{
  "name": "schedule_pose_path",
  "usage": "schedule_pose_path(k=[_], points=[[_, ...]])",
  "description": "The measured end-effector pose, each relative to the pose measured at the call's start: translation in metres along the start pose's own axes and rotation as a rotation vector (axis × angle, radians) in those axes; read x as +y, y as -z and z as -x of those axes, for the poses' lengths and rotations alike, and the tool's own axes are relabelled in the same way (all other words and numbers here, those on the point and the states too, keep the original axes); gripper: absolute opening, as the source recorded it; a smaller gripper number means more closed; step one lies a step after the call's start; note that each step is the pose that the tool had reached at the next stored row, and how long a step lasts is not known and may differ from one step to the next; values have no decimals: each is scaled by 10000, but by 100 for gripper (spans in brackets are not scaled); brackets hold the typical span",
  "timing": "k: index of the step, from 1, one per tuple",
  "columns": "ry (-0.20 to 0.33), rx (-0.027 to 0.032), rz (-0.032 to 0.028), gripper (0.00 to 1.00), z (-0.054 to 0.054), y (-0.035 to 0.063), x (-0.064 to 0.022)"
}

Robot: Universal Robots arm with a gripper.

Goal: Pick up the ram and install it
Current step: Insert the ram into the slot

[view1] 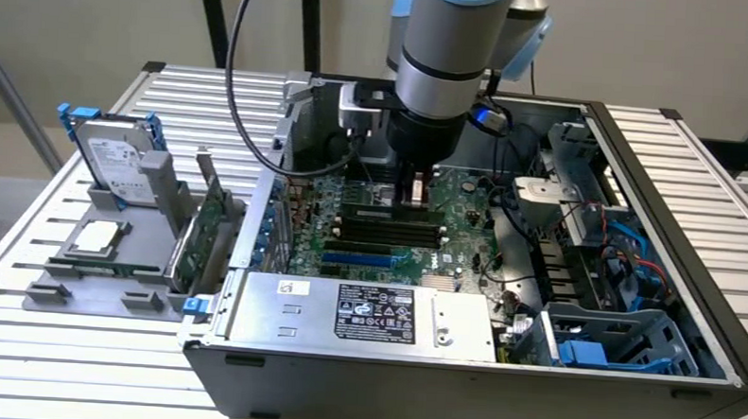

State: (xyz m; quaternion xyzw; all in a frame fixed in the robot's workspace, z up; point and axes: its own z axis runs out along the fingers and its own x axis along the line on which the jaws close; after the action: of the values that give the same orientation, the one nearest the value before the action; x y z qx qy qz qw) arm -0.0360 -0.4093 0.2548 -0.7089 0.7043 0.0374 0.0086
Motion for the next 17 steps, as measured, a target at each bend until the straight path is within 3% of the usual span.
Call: schedule_pose_path(k=[12,17], points=[[-91,-3,-6,0,-17,-219,-19],[-93,20,-5,0,-18,-244,-19]])
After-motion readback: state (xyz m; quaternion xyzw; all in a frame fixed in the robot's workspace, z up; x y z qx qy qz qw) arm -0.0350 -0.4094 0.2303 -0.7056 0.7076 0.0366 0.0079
